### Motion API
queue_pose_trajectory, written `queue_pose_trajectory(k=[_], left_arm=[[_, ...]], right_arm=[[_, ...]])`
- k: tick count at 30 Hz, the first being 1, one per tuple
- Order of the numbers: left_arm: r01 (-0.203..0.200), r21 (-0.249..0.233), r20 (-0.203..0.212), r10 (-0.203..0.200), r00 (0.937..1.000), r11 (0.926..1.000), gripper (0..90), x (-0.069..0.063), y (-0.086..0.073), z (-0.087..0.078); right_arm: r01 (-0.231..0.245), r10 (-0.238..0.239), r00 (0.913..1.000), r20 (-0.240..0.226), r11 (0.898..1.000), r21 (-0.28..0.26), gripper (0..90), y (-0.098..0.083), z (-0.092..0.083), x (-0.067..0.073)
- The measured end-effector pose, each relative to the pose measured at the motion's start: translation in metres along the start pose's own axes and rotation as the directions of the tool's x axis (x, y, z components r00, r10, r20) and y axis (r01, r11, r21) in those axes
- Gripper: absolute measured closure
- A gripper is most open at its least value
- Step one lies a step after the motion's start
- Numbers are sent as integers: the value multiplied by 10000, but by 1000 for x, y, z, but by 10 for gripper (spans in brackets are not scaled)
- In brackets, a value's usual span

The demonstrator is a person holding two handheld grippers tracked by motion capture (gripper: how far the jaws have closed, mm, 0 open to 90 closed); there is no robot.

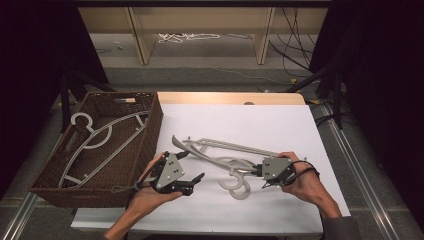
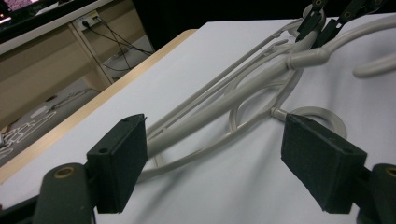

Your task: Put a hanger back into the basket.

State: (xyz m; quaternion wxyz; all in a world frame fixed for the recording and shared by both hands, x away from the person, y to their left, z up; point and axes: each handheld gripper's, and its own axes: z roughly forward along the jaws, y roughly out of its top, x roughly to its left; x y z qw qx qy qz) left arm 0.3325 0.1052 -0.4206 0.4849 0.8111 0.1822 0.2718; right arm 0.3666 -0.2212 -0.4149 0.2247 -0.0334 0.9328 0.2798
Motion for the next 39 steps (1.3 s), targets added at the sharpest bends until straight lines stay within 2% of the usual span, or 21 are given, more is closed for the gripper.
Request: queue_pose_trajectory(k=[2,3,6,7,8,9,11,12,14,18,21,23,25,29,31,32,33,34,36,38,39], left_arm=[[-292,284,154,287,9995,9992,241,-2,3,7],[-381,364,190,374,9991,9986,243,-3,4,9],[-601,603,475,573,9972,9964,259,-5,6,17],[-543,631,476,513,9975,9965,259,-6,6,17],[-765,664,499,732,9961,9949,260,-6,6,19],[-666,717,551,627,9965,9952,264,-7,6,19],[-766,778,624,718,9955,9940,274,-7,5,21],[-1018,865,711,958,9929,9910,277,-6,6,21],[-1014,894,836,940,9921,9908,311,-7,5,24],[-1512,1229,1148,1373,9839,9808,354,-9,4,28],[-1634,1500,1293,1445,9810,9751,384,-10,5,31],[-2016,1636,1450,1786,9732,9657,419,-11,8,34],[-2271,1623,1561,2022,9668,9603,466,-11,9,36],[-2494,1561,1654,2237,9605,9557,566,-11,11,35],[-2532,1590,1852,2231,9570,9542,635,-11,11,35],[-2727,1590,1895,2417,9516,9489,646,-10,12,34],[-2816,1609,1874,2508,9497,9460,655,-11,12,34],[-3036,1604,1857,2734,9438,9392,660,-11,13,33],[-3254,1568,1820,2966,9375,9325,673,-11,14,32],[-3370,1544,1885,3072,9328,9287,684,-10,16,31],[-3324,1502,1864,3036,9344,9311,689,-11,16,30]], right_arm=[[-5,5,10000,-15,10000,-6,823,3,0,2],[185,-186,9998,-120,9998,-101,823,4,1,2],[83,-84,9999,-104,9999,-60,823,7,1,5],[246,-249,9995,-209,9996,-138,823,8,1,5],[171,-173,9996,-224,9998,-115,823,9,1,6],[230,-235,9994,-261,9996,-188,823,10,2,6],[263,-269,9992,-312,9995,-178,823,11,2,6],[314,-320,9990,-305,9993,-187,823,12,2,7],[314,-321,9989,-350,9993,-189,823,13,3,8],[476,-485,9981,-374,9986,-246,823,16,2,10],[477,-493,9977,-455,9983,-348,823,18,3,10],[555,-572,9973,-470,9978,-355,823,18,3,10],[616,-632,9967,-500,9975,-339,823,19,3,11],[643,-666,9962,-562,9971,-414,823,20,4,11],[605,-631,9962,-603,9972,-447,823,20,4,11],[488,-522,9963,-683,9976,-499,823,20,4,12],[646,-677,9958,-615,9966,-513,823,20,3,11],[639,-672,9958,-628,9966,-525,823,20,3,11],[627,-658,9962,-577,9965,-551,823,20,3,10],[666,-700,9960,-548,9959,-604,822,20,2,10],[665,-707,9956,-608,9954,-688,821,20,1,9]])
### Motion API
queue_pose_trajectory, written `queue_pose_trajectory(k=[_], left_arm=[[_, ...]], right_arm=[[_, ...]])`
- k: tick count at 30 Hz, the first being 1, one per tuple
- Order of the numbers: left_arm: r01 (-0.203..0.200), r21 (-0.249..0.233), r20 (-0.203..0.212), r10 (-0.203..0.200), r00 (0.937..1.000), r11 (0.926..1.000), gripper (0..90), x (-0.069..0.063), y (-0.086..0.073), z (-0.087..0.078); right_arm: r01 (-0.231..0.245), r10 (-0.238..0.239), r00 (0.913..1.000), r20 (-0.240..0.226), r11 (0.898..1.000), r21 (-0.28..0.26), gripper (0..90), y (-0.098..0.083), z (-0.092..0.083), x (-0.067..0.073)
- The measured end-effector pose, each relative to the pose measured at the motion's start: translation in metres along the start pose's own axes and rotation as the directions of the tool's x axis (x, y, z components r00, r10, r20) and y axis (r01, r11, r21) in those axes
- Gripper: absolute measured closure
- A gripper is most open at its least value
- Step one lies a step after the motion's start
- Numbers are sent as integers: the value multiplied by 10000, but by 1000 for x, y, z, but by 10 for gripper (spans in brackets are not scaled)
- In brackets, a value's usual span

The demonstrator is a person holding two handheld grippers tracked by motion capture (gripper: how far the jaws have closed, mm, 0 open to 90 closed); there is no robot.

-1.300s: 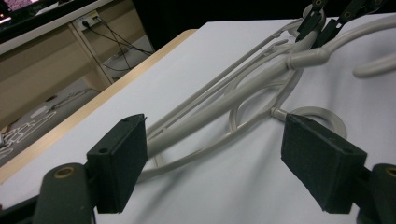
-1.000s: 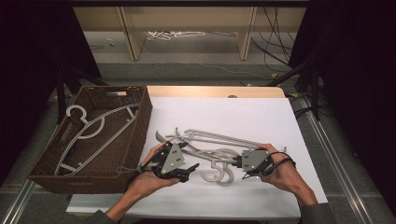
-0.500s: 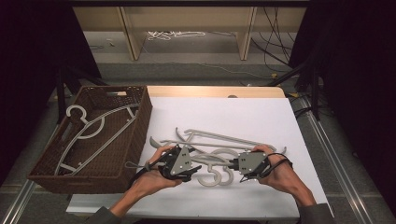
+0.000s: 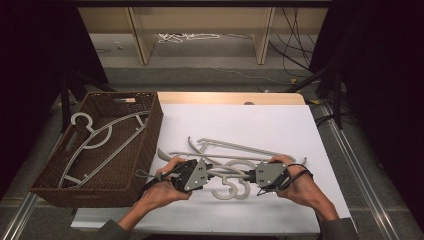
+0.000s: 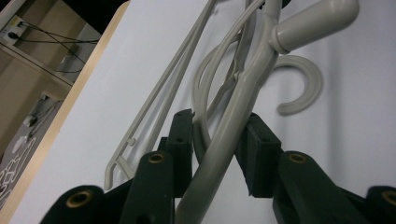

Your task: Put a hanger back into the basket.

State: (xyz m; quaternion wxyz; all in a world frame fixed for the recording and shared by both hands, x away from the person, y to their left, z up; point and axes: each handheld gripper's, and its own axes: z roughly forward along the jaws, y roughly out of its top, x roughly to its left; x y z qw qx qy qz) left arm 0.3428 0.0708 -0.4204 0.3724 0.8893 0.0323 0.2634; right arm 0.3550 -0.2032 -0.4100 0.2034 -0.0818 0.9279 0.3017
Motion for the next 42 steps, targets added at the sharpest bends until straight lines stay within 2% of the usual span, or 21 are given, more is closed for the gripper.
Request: queue_pose_trajectory(k=[1,4,6,8,10,11,14,17,19,21,22,23,24,25,27,30,32,36,38,40,42], left_arm=[[-188,64,-5,188,9998,9998,693,1,1,-2],[-209,148,-23,210,9998,9997,705,-1,6,-4],[-466,292,-28,467,9989,9985,715,-1,8,-6],[-487,286,26,487,9988,9984,722,-1,9,-7],[-507,377,56,505,9987,9980,731,-1,10,-8],[-459,414,97,455,9989,9981,735,-1,11,-9],[-194,409,290,182,9994,9990,741,-1,11,-9],[84,341,465,-100,9989,9994,751,-1,11,-10],[237,282,587,-253,9980,9993,758,-1,11,-11],[592,128,871,-601,9944,9982,766,-2,11,-11],[657,104,877,-664,9939,9978,770,-1,12,-12],[962,79,1054,-965,9897,9953,774,-1,12,-13],[1061,-22,1088,-1052,9885,9944,777,-1,13,-14],[1330,-68,1234,-1312,9837,9911,781,-1,13,-15],[1465,117,1073,-1469,9833,9891,791,0,14,-17],[1721,383,864,-1749,9808,9843,792,5,10,-19],[2027,496,728,-2060,9758,9780,792,10,7,-22],[2770,522,537,-2796,9586,9595,792,20,0,-28],[3181,492,533,-3205,9457,9468,792,26,-3,-32],[3745,431,464,-3763,9253,9262,792,32,-8,-35],[4048,458,474,-4067,9123,9133,792,37,-11,-38]], right_arm=[[-1,1,10000,-1,10000,-52,821,0,-1,0],[-56,56,10000,42,9999,-153,817,-1,-3,-1],[-9,10,10000,51,9998,-198,814,-1,-5,-2],[-192,193,9998,59,9995,-259,812,-1,-6,-2],[20,-14,9999,131,9990,-454,806,-2,-6,-4],[-115,120,9998,144,9992,-378,804,-1,-7,-3],[-101,107,9998,142,9989,-459,796,-1,-8,-4],[-329,340,9992,226,9984,-463,782,0,-10,-5],[-233,253,9990,373,9983,-541,770,-1,-9,-7],[-522,541,9976,443,9978,-412,762,0,-11,-6],[-525,545,9972,505,9979,-388,755,0,-11,-6],[-635,655,9961,586,9974,-344,751,0,-11,-6],[-703,724,9951,667,9970,-333,748,0,-11,-7],[-785,808,9940,733,9964,-335,742,0,-11,-8],[-1270,1319,9854,1080,9906,-516,681,-1,-11,-9],[-1996,2140,9668,1400,9737,-1099,583,-3,-15,-12],[-2306,2487,9555,1586,9651,-1239,531,-4,-17,-13],[-2887,3157,9275,2004,9452,-1526,474,-5,-20,-16],[-3138,3415,9183,2001,9363,-1579,469,-5,-21,-16],[-3159,3472,9133,2132,9339,-1674,465,-5,-22,-17],[-3355,3671,9064,2088,9262,-1717,452,-5,-22,-17]])
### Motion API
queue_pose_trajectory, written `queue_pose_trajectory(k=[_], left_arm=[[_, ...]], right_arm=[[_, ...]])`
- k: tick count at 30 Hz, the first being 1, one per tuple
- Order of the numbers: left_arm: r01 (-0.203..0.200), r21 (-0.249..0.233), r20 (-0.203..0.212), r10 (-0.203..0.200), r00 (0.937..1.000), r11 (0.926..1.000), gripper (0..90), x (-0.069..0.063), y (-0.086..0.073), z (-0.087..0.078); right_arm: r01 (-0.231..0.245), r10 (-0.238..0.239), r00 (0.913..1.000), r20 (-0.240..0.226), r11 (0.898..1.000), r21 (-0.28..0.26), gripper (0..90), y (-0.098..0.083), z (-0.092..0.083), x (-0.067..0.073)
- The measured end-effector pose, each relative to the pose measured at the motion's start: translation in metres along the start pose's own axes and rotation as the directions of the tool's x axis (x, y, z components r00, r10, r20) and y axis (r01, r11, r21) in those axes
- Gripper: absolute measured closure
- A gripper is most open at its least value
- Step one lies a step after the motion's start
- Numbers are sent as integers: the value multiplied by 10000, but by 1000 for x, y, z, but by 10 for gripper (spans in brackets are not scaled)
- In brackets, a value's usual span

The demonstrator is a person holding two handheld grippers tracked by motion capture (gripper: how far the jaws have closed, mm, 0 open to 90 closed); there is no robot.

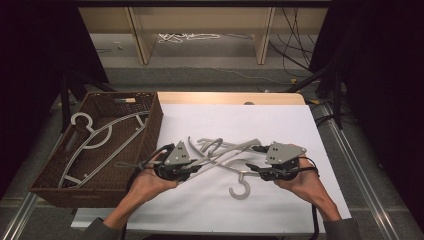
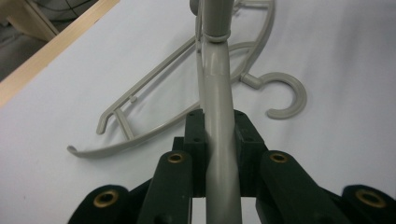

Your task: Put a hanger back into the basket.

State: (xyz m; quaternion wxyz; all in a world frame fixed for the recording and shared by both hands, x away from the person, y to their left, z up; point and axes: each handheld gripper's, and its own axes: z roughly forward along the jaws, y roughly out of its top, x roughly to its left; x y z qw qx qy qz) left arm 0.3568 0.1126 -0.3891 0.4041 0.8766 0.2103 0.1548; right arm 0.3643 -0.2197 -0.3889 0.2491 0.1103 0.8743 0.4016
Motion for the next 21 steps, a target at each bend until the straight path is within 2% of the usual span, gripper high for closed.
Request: queue_pose_trajectory(k=[3,6,8,9,11,13,14,15,16,19,21], left_arm=[[642,-149,-35,-643,9979,9978,793,10,-2,-7],[1283,-358,-45,-1286,9917,9911,793,19,-5,-14],[1482,-407,-74,-1486,9889,9881,793,24,-5,-19],[1772,-633,1,-1775,9841,9821,792,26,-6,-21],[1886,-673,-6,-1890,9820,9798,793,30,-7,-27],[2335,-958,28,-2343,9722,9676,793,32,-6,-33],[2201,-895,38,-2207,9753,9714,793,34,-6,-36],[2427,-1072,109,-2430,9700,9642,793,33,-5,-38],[2442,-1089,127,-2443,9696,9636,793,33,-4,-40],[2742,-1377,421,-2709,9617,9518,793,34,-1,-48],[2806,-1496,497,-2762,9598,9481,792,34,2,-54]], right_arm=[[-184,184,9998,65,9998,-93,445,0,-1,0],[-257,259,9996,130,9996,-99,439,0,-3,1],[-396,397,9992,105,9991,-171,434,-1,-5,3],[-419,422,9990,120,9989,-204,431,-1,-5,3],[-577,580,9982,152,9981,-228,423,-2,-7,4],[-586,592,9981,186,9978,-294,422,-3,-9,5],[-655,658,9978,123,9976,-246,419,-3,-10,6],[-717,721,9973,153,9971,-273,417,-4,-10,7],[-741,745,9972,114,9969,-278,417,-5,-10,8],[-750,753,9971,101,9969,-243,416,-7,-10,10],[-817,818,9966,41,9964,-246,414,-8,-10,12]])
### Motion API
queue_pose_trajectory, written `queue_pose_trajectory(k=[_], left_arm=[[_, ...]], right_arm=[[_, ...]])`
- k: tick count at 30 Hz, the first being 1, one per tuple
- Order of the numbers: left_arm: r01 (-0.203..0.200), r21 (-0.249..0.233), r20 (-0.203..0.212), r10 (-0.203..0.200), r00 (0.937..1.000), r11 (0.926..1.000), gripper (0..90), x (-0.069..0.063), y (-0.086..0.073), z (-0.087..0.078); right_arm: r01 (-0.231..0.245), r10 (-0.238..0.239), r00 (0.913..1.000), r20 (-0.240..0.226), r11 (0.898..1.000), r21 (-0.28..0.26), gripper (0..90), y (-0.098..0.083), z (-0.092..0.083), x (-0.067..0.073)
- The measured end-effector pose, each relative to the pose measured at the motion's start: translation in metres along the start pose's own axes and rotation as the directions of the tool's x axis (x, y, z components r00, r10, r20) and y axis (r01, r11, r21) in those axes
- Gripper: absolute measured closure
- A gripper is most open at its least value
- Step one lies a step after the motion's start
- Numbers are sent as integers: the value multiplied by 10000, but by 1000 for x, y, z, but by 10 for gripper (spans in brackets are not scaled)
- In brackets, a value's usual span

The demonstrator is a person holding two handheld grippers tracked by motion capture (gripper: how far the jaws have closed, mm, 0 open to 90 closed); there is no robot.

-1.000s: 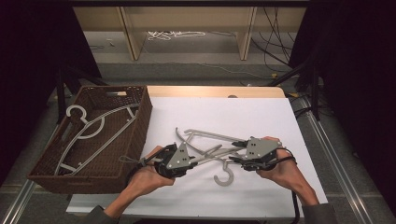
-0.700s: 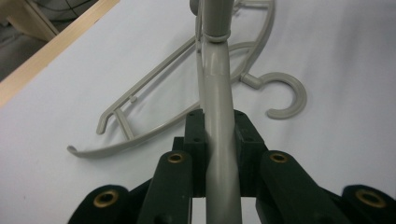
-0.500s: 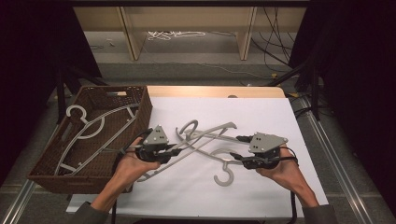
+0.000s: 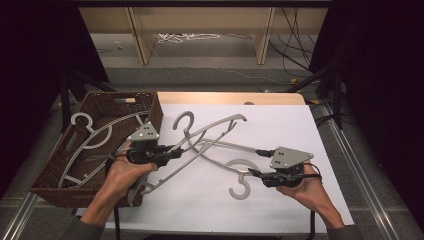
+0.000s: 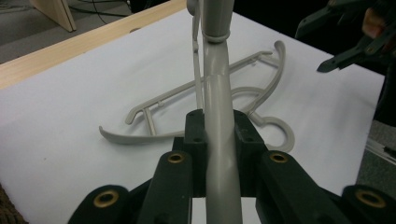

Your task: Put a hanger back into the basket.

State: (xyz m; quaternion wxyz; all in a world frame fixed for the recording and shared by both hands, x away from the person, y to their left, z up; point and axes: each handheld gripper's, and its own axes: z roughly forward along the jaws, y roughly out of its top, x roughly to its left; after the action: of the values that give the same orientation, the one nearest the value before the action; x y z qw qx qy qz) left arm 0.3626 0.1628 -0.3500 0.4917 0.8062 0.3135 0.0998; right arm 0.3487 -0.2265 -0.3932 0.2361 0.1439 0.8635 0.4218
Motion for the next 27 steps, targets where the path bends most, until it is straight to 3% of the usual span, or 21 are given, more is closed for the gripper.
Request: queue_pose_trajectory(k=[5,10,12,17,22,27], left_arm=[[20,-266,28,-19,10000,9996,792,-1,16,-20],[-263,-479,-301,249,9992,9985,793,3,35,-46],[-460,-436,-716,428,9965,9980,793,9,41,-58],[-303,-464,-1551,228,9876,9985,792,32,41,-82],[-58,-378,-2435,-36,9699,9993,793,63,30,-108],[52,-187,-3155,-108,9489,9998,793,87,13,-126]], right_arm=[[-2,2,9999,-118,10000,33,406,-2,2,4],[-4,5,9999,-168,10000,39,404,-4,3,6],[-2,2,9999,-163,10000,46,404,-4,3,6],[-75,75,9999,-116,10000,34,397,-5,1,6],[-191,191,9998,-7,9998,-38,361,-6,1,6],[-629,632,9977,262,9980,-114,300,-10,3,6]])
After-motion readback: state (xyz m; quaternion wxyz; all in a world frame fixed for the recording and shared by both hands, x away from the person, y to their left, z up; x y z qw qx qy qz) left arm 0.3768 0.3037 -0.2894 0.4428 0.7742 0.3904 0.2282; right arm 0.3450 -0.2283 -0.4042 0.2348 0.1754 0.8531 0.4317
